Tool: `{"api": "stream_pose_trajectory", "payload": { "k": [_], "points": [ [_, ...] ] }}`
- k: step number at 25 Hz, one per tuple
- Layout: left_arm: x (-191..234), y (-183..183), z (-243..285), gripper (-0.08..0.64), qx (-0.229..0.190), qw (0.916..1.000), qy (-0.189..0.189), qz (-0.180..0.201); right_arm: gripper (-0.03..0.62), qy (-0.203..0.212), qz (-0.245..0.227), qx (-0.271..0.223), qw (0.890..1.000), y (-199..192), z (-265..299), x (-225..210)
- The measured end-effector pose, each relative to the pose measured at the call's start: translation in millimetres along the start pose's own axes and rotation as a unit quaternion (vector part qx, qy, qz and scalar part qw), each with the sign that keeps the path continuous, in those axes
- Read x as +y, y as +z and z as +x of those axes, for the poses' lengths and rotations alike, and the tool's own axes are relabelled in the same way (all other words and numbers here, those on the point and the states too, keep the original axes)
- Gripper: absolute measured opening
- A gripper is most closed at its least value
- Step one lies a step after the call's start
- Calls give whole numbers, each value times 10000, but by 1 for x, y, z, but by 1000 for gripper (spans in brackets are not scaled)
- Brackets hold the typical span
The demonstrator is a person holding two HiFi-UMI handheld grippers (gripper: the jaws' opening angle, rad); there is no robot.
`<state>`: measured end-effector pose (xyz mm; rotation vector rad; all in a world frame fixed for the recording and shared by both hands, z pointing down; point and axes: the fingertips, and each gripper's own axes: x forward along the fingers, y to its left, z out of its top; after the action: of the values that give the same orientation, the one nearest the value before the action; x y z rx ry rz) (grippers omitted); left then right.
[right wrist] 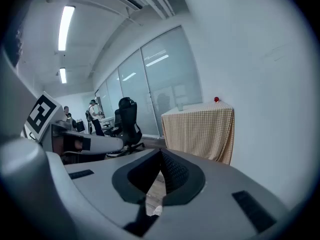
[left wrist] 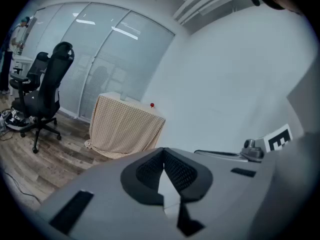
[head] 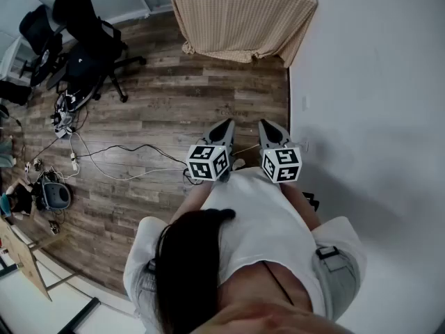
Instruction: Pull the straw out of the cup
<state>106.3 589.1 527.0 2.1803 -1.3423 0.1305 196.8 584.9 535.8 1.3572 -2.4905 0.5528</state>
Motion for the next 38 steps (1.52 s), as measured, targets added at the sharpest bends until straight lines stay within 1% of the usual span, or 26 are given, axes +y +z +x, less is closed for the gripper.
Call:
{"api": "stream_pose_trajectory", "payload": {
  "k": [4,12,15,19,22,24,26,28,30,34,38],
  "points": [
    [-3,3,2,11,86,9999,-56,26,34,-21,7,51,10000,1,0,-1],
    [0,1,13,11,243,9996,-125,-39,35,185,637,-120,9977,2,5,-12],
    [8,3,20,11,251,9996,-124,-68,37,329,759,-12,9966,-3,17,-11],
    [25,14,41,11,244,9997,-92,9,37,502,584,109,9970,2,44,-10],
    [32,23,63,11,320,9993,-147,112,37,355,465,157,9982,7,63,-22],
    [40,35,76,11,310,9992,-204,126,37,173,518,210,9983,12,77,-34],
    [54,55,87,11,217,9995,-217,55,37,72,581,253,9980,20,95,-42],
    [69,71,99,11,165,9996,-205,-34,37,56,662,280,9974,27,113,-49],
    [80,83,113,11,180,9996,-229,-46,36,37,748,291,9968,36,129,-56],
    [97,112,143,11,232,9991,-329,150,36,2,883,288,9957,59,165,-67],
    [120,131,159,11,401,9982,-405,185,35,138,953,285,9949,76,200,-61]
  ]
}}
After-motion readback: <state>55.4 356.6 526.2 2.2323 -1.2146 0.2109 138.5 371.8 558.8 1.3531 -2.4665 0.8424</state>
